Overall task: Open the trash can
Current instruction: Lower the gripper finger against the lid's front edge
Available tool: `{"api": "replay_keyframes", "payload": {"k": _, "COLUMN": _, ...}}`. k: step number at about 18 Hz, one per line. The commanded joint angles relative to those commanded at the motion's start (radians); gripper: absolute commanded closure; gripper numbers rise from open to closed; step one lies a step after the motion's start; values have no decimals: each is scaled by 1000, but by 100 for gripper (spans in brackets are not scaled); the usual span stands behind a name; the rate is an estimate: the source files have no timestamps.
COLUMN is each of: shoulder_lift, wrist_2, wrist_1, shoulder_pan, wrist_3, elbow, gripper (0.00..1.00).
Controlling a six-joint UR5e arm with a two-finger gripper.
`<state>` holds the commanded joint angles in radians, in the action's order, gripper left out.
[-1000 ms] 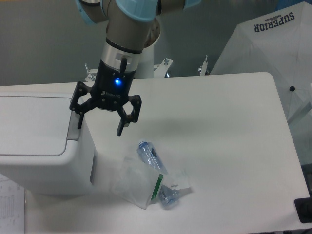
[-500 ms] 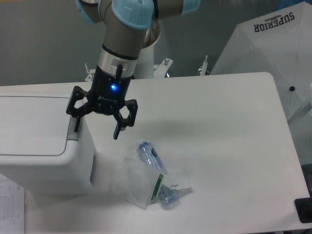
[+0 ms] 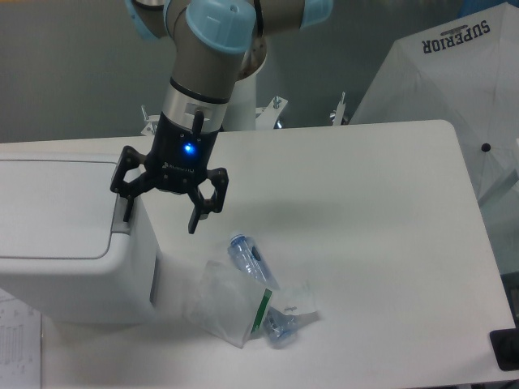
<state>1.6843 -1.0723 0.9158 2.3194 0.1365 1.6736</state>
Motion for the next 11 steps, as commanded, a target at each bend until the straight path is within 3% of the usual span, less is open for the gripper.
{"api": "replay_keyframes", "payload": {"k": 11, "shoulder_lift": 0, "wrist_2": 0, "wrist_1": 0, "shoulder_pan": 0, "wrist_3": 0, "elbow": 5, "gripper": 0}}
